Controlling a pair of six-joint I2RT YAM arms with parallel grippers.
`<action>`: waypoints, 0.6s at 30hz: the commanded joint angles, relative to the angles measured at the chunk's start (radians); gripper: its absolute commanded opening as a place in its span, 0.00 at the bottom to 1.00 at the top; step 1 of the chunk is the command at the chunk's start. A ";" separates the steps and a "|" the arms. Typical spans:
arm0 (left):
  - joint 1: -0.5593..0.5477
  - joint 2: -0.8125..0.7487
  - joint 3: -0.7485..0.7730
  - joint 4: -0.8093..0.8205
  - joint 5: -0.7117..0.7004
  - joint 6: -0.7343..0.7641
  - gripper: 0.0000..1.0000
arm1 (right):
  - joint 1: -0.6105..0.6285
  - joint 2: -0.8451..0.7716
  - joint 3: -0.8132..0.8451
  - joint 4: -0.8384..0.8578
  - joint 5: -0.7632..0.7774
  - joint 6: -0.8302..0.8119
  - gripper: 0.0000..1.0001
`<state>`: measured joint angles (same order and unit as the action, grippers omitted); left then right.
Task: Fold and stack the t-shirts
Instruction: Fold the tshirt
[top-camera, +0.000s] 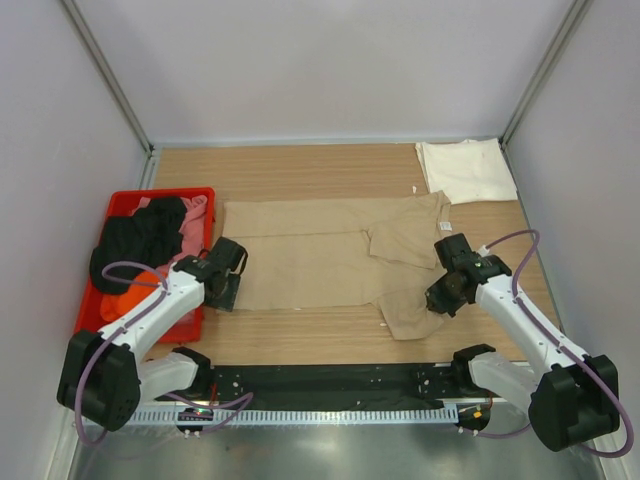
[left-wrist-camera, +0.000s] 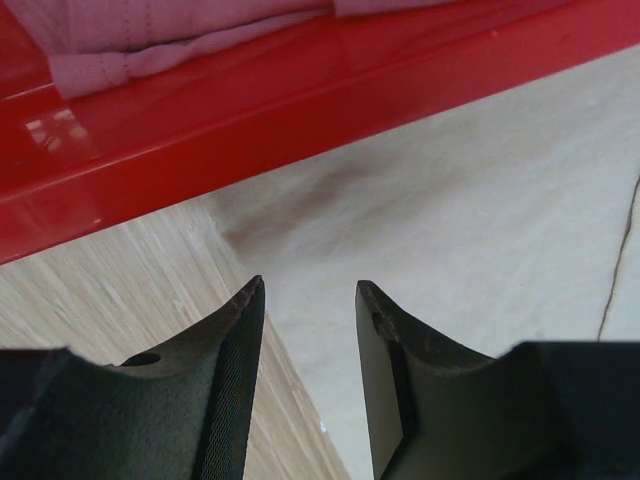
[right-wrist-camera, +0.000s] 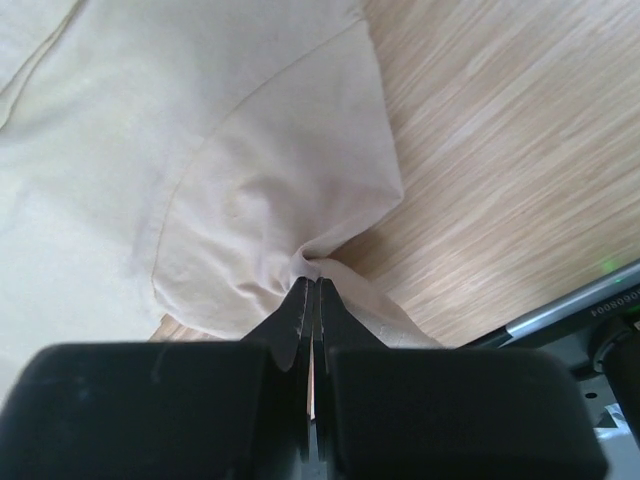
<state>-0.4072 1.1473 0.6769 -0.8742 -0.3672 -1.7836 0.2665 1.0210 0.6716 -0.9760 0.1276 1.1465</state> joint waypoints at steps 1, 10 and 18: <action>-0.001 -0.008 0.001 -0.046 -0.027 -0.184 0.44 | 0.005 -0.010 0.020 0.056 -0.031 -0.031 0.01; -0.004 0.028 0.003 -0.111 -0.039 -0.243 0.43 | 0.005 -0.013 0.034 0.068 -0.025 -0.050 0.01; -0.048 0.065 -0.022 -0.068 -0.018 -0.266 0.44 | 0.005 -0.019 0.033 0.069 -0.026 -0.045 0.01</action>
<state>-0.4370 1.2095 0.6628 -0.9386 -0.3622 -1.9656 0.2665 1.0210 0.6716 -0.9222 0.0944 1.1046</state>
